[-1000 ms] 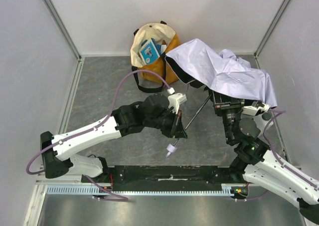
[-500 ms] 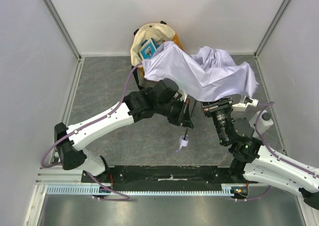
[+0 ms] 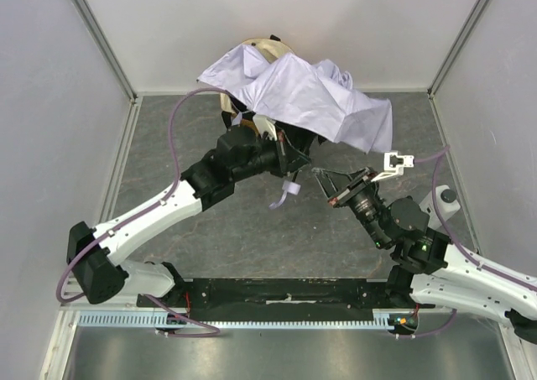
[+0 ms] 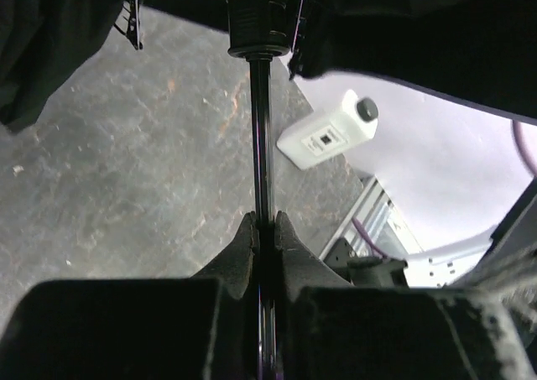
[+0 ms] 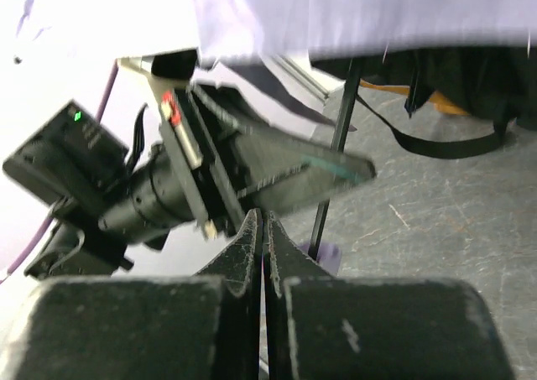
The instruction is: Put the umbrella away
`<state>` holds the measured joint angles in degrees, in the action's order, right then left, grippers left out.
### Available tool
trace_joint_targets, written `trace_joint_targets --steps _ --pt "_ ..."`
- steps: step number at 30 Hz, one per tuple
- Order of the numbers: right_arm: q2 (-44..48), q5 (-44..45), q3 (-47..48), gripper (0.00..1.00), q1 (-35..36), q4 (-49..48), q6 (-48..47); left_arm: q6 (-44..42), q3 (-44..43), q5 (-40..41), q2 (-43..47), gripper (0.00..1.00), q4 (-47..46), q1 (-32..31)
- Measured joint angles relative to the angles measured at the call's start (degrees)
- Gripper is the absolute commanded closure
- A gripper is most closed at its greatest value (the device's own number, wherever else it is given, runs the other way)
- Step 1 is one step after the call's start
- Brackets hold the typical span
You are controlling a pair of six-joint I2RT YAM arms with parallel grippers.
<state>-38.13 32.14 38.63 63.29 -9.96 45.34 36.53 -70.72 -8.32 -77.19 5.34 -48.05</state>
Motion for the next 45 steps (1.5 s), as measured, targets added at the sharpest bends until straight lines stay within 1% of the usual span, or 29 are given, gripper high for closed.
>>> trace_joint_targets --steps 1,2,3,6,10,12,14,18,20,22,24,25,27,28,29,30,31,35,36,39,42,45 --pt "-0.7 0.0 1.2 0.97 -0.3 1.1 -0.4 0.2 2.0 -0.4 1.1 0.98 -0.9 -0.4" --pt "-1.3 0.5 2.3 0.89 -0.6 2.2 -0.4 0.4 3.7 -0.8 2.2 0.98 -1.4 -0.7" --pt "-1.8 1.2 3.0 0.83 -0.8 3.5 -0.2 0.8 5.1 -1.2 3.3 0.98 -1.7 -0.9" --pt "-2.6 2.6 3.7 0.62 -1.4 6.8 0.8 2.0 7.9 -2.4 5.7 0.98 -2.8 -1.3" --pt "-5.6 3.2 4.6 0.47 -2.3 9.4 2.6 4.6 9.2 -4.2 7.9 0.98 -5.2 -1.3" --pt "-7.5 3.3 5.9 0.45 -3.0 9.8 3.5 5.7 9.2 -4.5 8.0 0.98 -6.8 -1.4" --pt "-8.5 2.9 7.6 0.40 -4.2 10.4 4.5 6.7 9.2 -4.6 8.0 0.98 -7.8 -1.4" --pt "-10.6 2.1 11.6 0.34 -8.8 10.6 6.8 8.5 9.4 -5.8 8.0 0.98 -10.0 -3.0" --pt "-12.0 1.1 13.6 0.32 -11.5 11.1 8.4 9.0 9.5 -6.4 8.0 0.98 -10.7 -3.9" --pt "-13.9 0.2 15.7 0.33 -13.6 11.8 9.6 9.6 9.7 -7.0 8.0 0.98 -11.5 -4.5" --pt "-16.2 0.0 18.0 0.40 -15.1 12.5 10.7 10.0 9.9 -7.0 8.0 0.98 -11.8 -5.0" --pt "-16.8 0.0 18.5 0.47 -15.4 12.6 10.8 10.1 9.9 -6.9 8.0 0.98 -11.9 -5.2" --pt "-17.5 0.2 18.8 0.67 -15.6 12.9 11.3 10.2 10.1 -6.8 8.0 0.98 -11.9 -5.5" --pt "-17.6 0.2 18.8 0.73 -15.6 13.1 11.3 10.2 10.2 -6.8 8.1 0.98 -11.9 -5.7" --pt "-17.7 0.2 18.9 0.75 -15.7 13.5 11.4 10.2 10.2 -6.8 8.1 0.98 -11.9 -5.9" --pt "-17.7 -0.1 18.9 0.85 -15.6 13.9 11.9 10.2 10.2 -6.4 8.1 0.98 -11.9 -6.0" --pt "-17.7 -0.3 18.9 1.00 -15.6 13.9 12.2 10.2 10.3 -6.3 8.1 0.98 -11.9 -6.0" --pt "-17.0 -0.8 18.9 1.00 -15.5 14.3 11.1 10.2 10.4 -6.1 8.1 0.98 -12.5 -6.3" --pt "-16.8 -1.1 18.9 1.00 -15.5 14.6 10.4 10.2 10.6 -6.2 8.1 0.91 -12.7 -6.4" --pt "-15.6 -3.0 18.9 1.00 -15.5 16.1 8.5 9.4 11.5 -7.3 8.5 0.67 -13.3 -6.6" --pt "-13.7 -5.9 18.9 1.00 -16.5 19.3 4.6 7.3 15.4 -9.7 11.8 0.58 -14.9 -6.7" --pt "-11.8 -9.3 19.1 1.00 -17.5 24.1 -0.2 5.3 22.9 -10.7 21.5 0.55 -15.3 -6.7"
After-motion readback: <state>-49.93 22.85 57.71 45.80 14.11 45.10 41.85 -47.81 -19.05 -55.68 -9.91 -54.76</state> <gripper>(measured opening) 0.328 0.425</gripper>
